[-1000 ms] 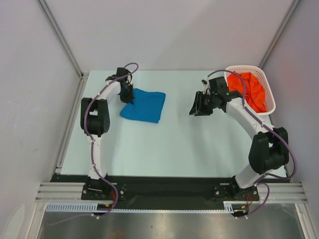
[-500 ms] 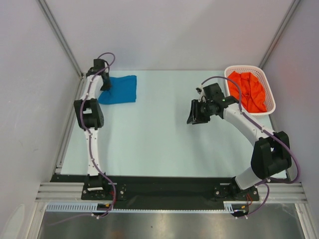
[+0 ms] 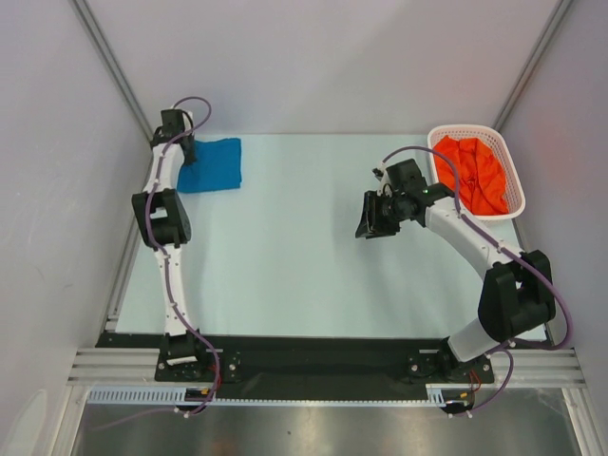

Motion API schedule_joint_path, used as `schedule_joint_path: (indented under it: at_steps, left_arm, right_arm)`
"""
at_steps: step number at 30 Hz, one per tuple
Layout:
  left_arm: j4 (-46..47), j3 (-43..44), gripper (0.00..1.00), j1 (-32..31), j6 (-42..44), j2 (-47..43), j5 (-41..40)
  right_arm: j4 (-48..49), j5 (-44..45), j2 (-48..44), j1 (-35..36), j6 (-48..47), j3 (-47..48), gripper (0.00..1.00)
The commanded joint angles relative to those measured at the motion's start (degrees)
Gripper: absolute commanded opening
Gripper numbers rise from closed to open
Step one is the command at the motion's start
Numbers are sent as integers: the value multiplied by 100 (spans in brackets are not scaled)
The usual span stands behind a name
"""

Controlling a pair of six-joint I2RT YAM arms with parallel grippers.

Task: Fold and stack the t-shirts
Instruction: Neatly place the folded tshirt to the corner

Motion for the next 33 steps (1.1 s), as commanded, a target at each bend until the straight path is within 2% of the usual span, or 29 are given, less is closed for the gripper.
schedule_joint_path:
  at_steps: [1,5,19,21,22,23,25,28,30,33]
  left_arm:
    - [768,214,0,8,567,-225,26]
    - [1191,197,0,95,717,-234,52]
    - [1508,82,2,228,735,-5,87]
    - [1525,117,31,219,708,65,-44]
    - [1534,117,40,210,699,74,-114]
    - [1595,135,54,175,673,39,-306]
    - [1613,170,65,140,454,-92,-527]
    - [1631,223,64,26,321,-584,-914]
    - [1527,188,68,-44,304,-987,-1404]
    - [1123,-40,66,-124,-134,-1577,-1144]
  right_arm:
    - [11,-71,67,-27,-84,-34,40]
    - [-15,-98,173,-44,-84,-61,40]
    - [170,-80,138,-62,144,-192,39]
    - [205,-89,103,-71,154,-254,39]
    - [196,-80,103,-62,162,-272,40]
    - [205,-89,103,-71,154,-289,39]
    - [205,-115,111,-62,180,-289,39]
    - [170,-142,85,-71,206,-245,39]
    - [126,-72,59,-80,224,-210,39]
    - [12,-10,41,-229,347,-62,39]
